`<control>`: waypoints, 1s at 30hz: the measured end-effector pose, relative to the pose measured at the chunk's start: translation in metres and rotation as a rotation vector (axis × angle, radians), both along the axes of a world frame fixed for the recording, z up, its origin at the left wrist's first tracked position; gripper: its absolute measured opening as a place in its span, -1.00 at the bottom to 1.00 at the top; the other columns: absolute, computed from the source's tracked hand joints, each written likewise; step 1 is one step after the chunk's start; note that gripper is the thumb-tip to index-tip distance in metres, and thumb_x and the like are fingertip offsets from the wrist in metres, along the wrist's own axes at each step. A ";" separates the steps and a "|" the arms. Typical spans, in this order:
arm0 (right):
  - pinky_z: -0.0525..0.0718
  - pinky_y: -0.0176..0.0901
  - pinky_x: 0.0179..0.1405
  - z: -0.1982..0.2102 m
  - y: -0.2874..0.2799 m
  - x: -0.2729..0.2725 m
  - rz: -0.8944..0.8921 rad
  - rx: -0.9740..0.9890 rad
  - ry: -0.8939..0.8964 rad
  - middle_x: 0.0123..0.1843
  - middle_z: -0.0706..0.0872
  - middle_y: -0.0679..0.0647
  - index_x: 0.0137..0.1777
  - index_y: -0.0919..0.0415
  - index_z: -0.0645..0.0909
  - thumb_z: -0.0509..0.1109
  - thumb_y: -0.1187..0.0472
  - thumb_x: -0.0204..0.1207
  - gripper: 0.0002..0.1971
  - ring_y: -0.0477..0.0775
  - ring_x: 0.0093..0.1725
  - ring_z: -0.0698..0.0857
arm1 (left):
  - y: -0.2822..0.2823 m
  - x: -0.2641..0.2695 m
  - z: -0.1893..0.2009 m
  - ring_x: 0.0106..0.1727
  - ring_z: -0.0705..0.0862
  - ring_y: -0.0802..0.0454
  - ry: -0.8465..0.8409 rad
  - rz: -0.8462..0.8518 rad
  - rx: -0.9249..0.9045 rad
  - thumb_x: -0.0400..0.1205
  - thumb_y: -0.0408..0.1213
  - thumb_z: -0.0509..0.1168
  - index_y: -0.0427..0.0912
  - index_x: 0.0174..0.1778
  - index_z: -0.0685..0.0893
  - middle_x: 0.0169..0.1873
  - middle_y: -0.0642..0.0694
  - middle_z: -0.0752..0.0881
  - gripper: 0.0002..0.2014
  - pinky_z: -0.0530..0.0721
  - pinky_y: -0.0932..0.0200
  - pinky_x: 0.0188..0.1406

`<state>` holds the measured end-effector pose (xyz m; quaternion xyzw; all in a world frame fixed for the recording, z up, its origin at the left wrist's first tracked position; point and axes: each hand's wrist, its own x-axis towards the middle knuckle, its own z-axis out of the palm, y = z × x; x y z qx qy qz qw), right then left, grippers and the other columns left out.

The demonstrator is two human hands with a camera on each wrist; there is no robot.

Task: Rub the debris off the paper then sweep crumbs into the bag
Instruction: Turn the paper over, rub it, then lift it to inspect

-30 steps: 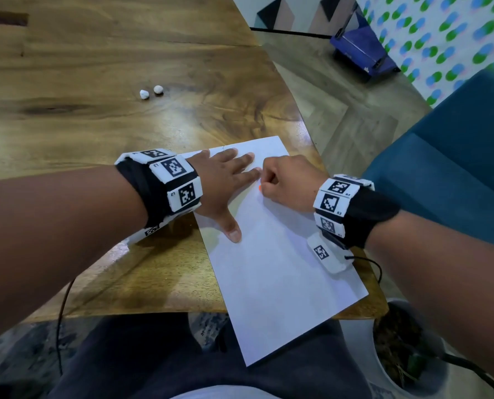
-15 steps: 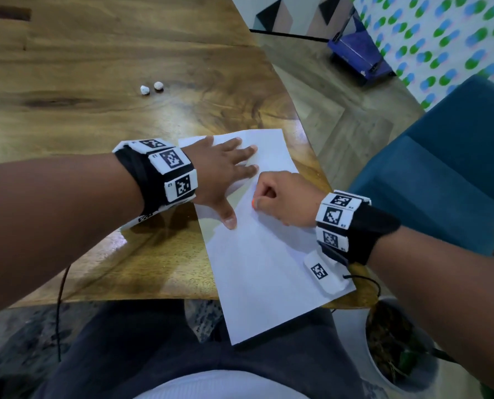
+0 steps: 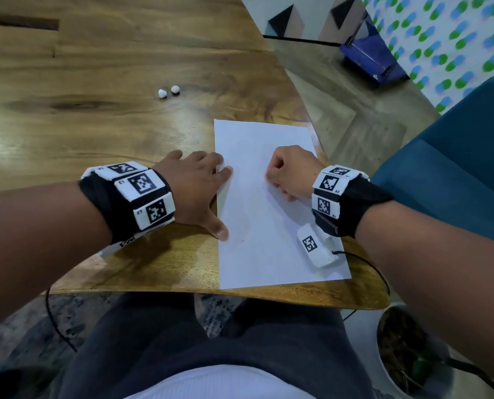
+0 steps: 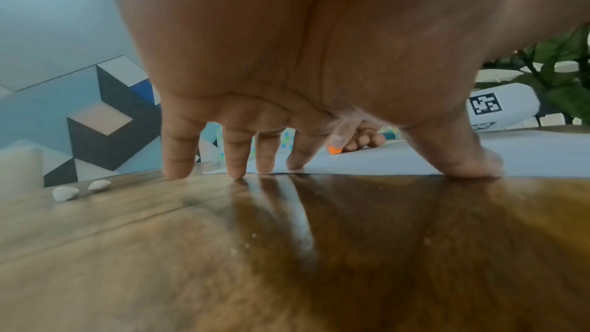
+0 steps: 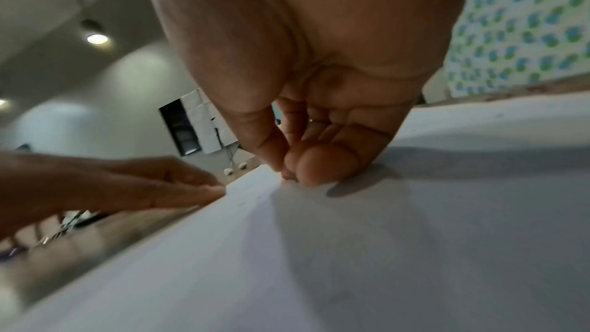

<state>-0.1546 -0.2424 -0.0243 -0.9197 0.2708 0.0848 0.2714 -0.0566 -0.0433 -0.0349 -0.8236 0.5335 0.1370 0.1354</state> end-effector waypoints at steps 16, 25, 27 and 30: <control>0.70 0.01 -0.01 0.003 0.021 0.019 0.319 -0.243 0.027 -0.11 0.72 -0.02 -0.10 0.14 0.63 0.35 0.17 0.53 -0.93 0.12 -0.03 0.69 | -0.001 -0.001 -0.001 0.78 0.01 -0.14 0.024 -0.004 0.035 0.25 0.72 0.20 -0.04 0.81 -0.09 0.81 -0.01 -0.11 0.35 0.38 -0.36 0.58; 0.70 -0.03 -0.11 -0.004 0.056 -0.007 0.532 -0.204 0.047 -0.16 0.73 0.03 -0.09 0.06 0.61 0.35 0.11 0.54 -0.94 0.10 -0.12 0.69 | -0.001 0.000 -0.003 0.79 0.00 -0.14 0.032 -0.003 0.037 0.25 0.71 0.21 -0.02 0.81 -0.10 0.81 -0.01 -0.13 0.34 0.37 -0.37 0.58; 0.69 -0.03 -0.06 -0.002 0.040 0.007 0.462 -0.248 0.035 -0.13 0.73 0.01 -0.14 0.06 0.58 0.36 0.13 0.53 -0.95 0.10 -0.07 0.68 | -0.001 0.000 -0.003 0.79 -0.04 -0.14 0.038 0.001 0.049 0.25 0.72 0.19 -0.02 0.81 -0.12 0.81 0.01 -0.16 0.35 0.36 -0.40 0.58; 0.70 0.01 -0.02 0.002 0.015 0.018 0.340 -0.273 0.036 -0.13 0.70 -0.03 -0.17 0.06 0.55 0.36 0.16 0.52 -0.94 0.12 -0.02 0.68 | 0.000 -0.001 -0.003 0.80 -0.08 -0.13 0.059 0.021 0.056 0.27 0.70 0.22 -0.01 0.81 -0.16 0.81 0.02 -0.20 0.35 0.34 -0.42 0.60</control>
